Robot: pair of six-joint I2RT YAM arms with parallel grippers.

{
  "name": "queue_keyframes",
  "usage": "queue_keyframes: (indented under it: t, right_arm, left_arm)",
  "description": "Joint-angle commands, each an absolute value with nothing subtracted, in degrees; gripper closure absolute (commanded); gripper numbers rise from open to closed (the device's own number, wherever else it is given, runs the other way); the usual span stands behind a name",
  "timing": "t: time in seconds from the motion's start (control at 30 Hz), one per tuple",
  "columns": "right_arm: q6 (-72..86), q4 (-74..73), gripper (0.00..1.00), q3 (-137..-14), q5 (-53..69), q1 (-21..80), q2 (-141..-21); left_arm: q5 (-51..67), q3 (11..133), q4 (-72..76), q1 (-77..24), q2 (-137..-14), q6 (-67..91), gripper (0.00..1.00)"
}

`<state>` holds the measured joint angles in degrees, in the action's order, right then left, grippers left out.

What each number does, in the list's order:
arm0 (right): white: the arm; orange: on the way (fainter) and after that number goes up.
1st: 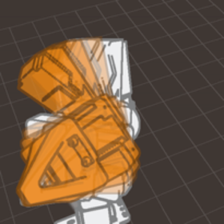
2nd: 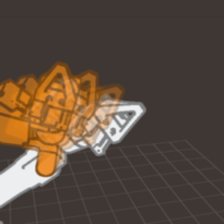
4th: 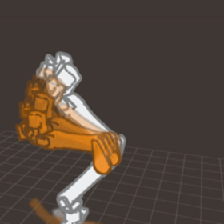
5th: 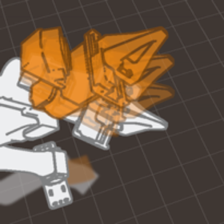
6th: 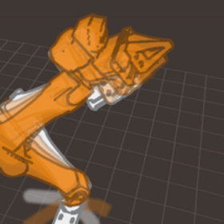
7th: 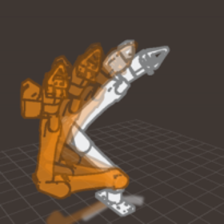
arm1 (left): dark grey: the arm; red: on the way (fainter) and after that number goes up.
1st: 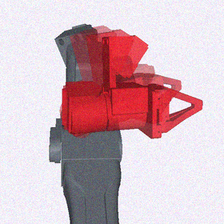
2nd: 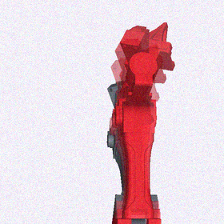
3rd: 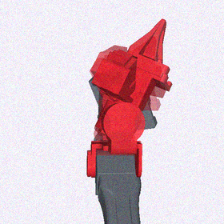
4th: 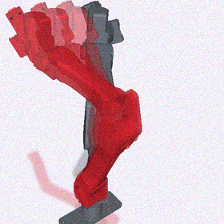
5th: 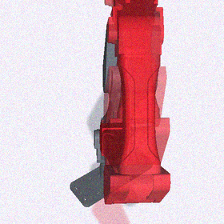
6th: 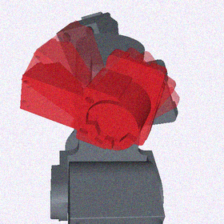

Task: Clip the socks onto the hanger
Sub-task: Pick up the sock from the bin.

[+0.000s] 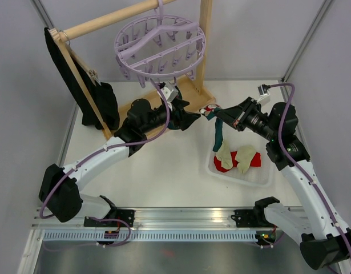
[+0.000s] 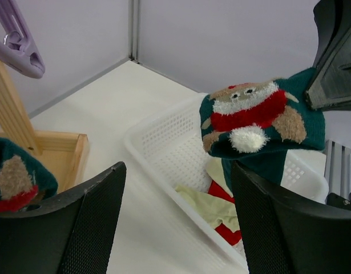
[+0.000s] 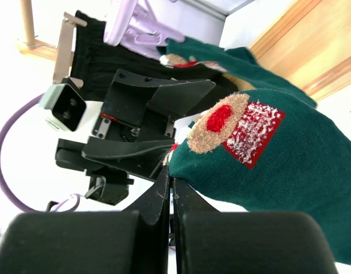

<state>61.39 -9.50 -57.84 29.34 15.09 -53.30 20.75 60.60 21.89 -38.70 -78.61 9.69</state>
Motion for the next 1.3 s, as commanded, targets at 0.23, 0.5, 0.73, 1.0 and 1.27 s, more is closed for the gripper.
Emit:
queue_keyframes:
  t: [0.23,0.5,0.73,1.0,1.27]
  right_arm:
    - [65.4,-6.2,1.0,-59.7,34.0,14.9,-52.8]
    - [69.6,-4.1,1.0,-60.5,36.4,14.9,-53.0]
    - [73.2,-3.0,1.0,-60.6,39.4,14.9,-54.0]
    - [77.2,-0.5,1.0,-60.6,41.0,15.0,-55.8]
    - [78.5,1.5,1.0,-60.4,40.3,17.8,-57.0]
  left_arm:
    - [25.6,46.9,39.1,-38.7,-70.1,-4.5,0.21]
    - [24.0,40.4,60.6,-38.9,-73.0,-9.5,0.21]
    - [22.0,39.9,75.7,-40.9,-79.0,-12.9,0.22]
    - [17.5,41.3,83.3,-42.9,-83.4,-17.4,0.25]
    - [16.2,42.4,87.8,-42.8,-84.9,-15.6,0.26]
